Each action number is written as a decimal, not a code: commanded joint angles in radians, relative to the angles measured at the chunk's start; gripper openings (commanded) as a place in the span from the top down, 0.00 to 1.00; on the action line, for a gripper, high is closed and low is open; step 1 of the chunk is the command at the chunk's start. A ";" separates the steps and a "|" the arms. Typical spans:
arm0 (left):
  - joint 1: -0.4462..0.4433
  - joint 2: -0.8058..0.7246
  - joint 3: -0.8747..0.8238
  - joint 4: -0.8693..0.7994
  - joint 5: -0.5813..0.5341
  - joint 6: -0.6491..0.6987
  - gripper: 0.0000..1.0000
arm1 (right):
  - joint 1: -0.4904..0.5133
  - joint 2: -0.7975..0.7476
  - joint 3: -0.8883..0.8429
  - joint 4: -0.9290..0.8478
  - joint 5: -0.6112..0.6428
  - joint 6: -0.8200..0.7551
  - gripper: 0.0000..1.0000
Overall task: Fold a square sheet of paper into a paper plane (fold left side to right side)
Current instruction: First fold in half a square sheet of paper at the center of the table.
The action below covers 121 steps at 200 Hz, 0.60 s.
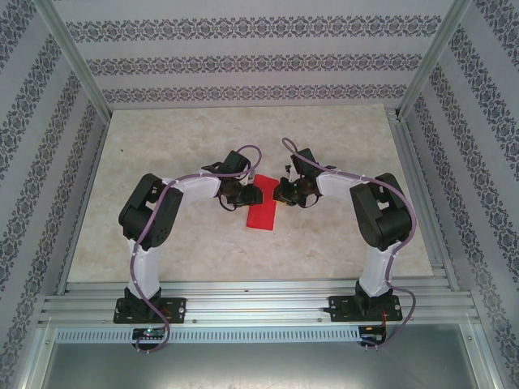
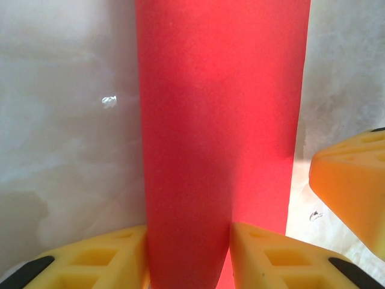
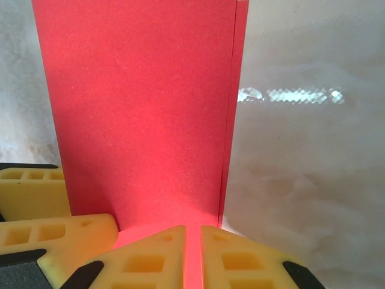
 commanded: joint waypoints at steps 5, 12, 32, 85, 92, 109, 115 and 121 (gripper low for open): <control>-0.019 0.076 -0.034 0.014 -0.034 0.028 0.60 | 0.003 -0.013 0.024 0.003 0.024 0.010 0.86; -0.019 0.075 -0.034 0.015 -0.037 0.027 0.60 | 0.004 -0.017 0.022 0.003 0.026 0.012 0.86; -0.019 0.072 -0.037 0.016 -0.042 0.025 0.60 | 0.000 -0.027 0.019 0.003 0.035 0.014 0.85; -0.019 0.072 -0.038 0.019 -0.034 0.030 0.59 | -0.006 -0.050 0.007 0.007 0.059 0.019 0.85; -0.019 0.072 -0.037 0.020 -0.033 0.030 0.59 | -0.007 -0.053 0.005 0.009 0.061 0.021 0.85; -0.019 0.073 -0.037 0.020 -0.030 0.033 0.58 | -0.007 -0.057 0.003 0.010 0.063 0.023 0.84; -0.019 0.073 -0.036 0.020 -0.028 0.033 0.58 | -0.009 -0.059 0.003 0.010 0.063 0.024 0.84; -0.018 0.073 -0.036 0.020 -0.027 0.034 0.58 | -0.009 -0.061 0.002 0.010 0.064 0.025 0.84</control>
